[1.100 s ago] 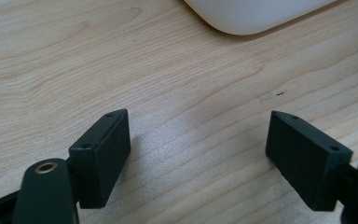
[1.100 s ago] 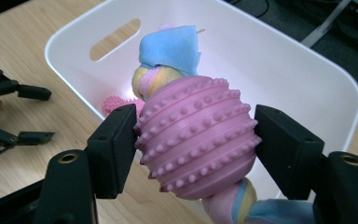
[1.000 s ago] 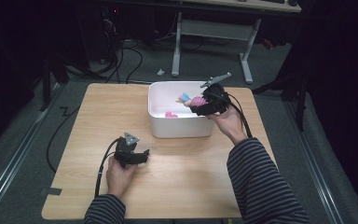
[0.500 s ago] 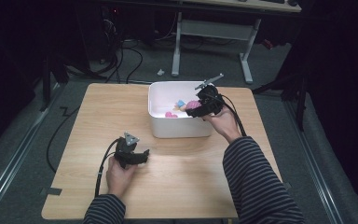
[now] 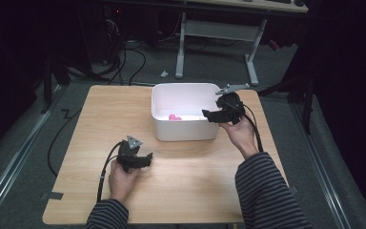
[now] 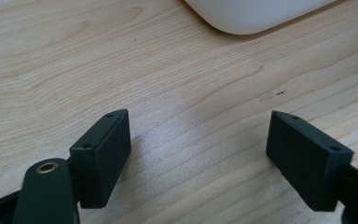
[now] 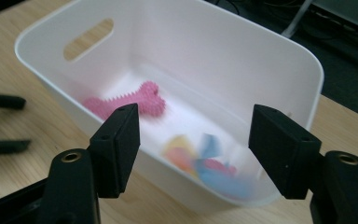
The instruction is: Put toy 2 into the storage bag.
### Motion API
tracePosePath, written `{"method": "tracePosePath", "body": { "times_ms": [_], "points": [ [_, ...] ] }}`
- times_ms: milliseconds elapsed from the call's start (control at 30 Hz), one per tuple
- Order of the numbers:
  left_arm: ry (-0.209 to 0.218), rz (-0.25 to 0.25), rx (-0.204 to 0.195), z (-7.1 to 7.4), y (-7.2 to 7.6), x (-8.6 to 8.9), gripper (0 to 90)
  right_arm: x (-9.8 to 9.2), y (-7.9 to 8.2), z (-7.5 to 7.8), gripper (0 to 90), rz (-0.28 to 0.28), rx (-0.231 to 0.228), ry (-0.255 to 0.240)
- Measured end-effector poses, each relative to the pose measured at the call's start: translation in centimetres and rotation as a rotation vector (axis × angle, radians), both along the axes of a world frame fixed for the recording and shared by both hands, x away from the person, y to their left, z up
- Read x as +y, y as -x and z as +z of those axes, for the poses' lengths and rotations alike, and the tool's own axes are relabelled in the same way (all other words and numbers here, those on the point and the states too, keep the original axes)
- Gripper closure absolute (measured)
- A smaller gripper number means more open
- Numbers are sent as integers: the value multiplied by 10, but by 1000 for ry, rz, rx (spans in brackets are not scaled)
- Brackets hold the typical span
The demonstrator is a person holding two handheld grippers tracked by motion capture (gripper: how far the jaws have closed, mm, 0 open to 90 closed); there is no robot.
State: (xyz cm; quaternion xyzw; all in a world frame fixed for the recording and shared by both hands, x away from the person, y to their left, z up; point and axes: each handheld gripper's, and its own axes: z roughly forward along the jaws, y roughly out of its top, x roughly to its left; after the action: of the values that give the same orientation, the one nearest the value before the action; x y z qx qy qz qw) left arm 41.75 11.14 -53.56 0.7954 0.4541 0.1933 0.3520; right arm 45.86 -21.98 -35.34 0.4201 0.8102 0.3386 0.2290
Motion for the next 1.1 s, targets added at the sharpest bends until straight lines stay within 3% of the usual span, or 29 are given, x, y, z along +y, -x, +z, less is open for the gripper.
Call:
{"method": "tracePosePath", "body": {
  "times_ms": [67,200,300,600,967,1100],
  "points": [
    [-1,-1,0,0,0,0,226,-9,9,-3,351,-8,-8,19],
    [-1,-1,0,0,0,0,224,-28,25,-4,356,-23,13,-19],
    [-3,-1,1,0,0,0,224,-40,39,-7,365,-24,2,-45],
    [-2,-1,1,0,0,0,223,-67,75,-34,381,-71,7,-67],
    [8,1,0,0,0,0,233,-86,91,-65,357,-133,33,-100],
    [3,1,-1,0,0,0,232,-92,91,-84,352,-149,67,-95]
  ]
}}
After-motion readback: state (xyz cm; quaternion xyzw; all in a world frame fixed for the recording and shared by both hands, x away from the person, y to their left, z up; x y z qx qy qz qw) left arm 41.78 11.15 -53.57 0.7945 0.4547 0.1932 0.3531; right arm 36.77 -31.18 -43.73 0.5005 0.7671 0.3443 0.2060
